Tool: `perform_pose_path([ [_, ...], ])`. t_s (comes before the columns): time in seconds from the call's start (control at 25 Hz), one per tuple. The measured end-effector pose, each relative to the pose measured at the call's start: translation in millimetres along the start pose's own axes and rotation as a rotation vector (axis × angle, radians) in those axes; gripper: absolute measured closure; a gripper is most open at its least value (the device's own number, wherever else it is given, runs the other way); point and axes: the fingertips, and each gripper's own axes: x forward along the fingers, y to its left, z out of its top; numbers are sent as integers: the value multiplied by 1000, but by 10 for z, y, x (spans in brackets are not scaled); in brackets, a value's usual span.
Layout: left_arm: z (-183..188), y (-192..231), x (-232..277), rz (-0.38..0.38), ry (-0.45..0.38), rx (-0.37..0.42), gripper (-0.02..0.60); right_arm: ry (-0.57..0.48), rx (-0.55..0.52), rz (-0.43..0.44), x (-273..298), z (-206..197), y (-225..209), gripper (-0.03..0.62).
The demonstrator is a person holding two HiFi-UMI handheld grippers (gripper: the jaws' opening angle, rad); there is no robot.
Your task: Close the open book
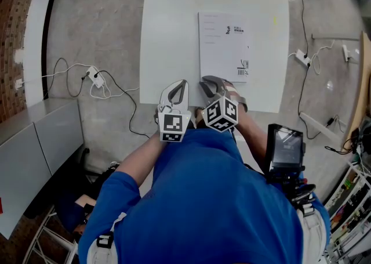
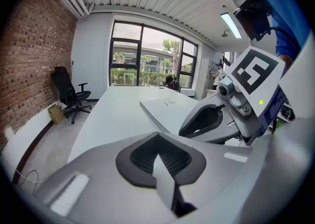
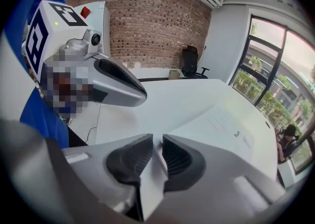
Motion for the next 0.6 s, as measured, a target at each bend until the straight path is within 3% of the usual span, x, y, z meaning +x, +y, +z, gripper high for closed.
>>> perform_pose_path([
  [0.6, -62, -76, 49, -20, 18, 47, 577, -2, 80, 27, -111, 73, -32, 586],
])
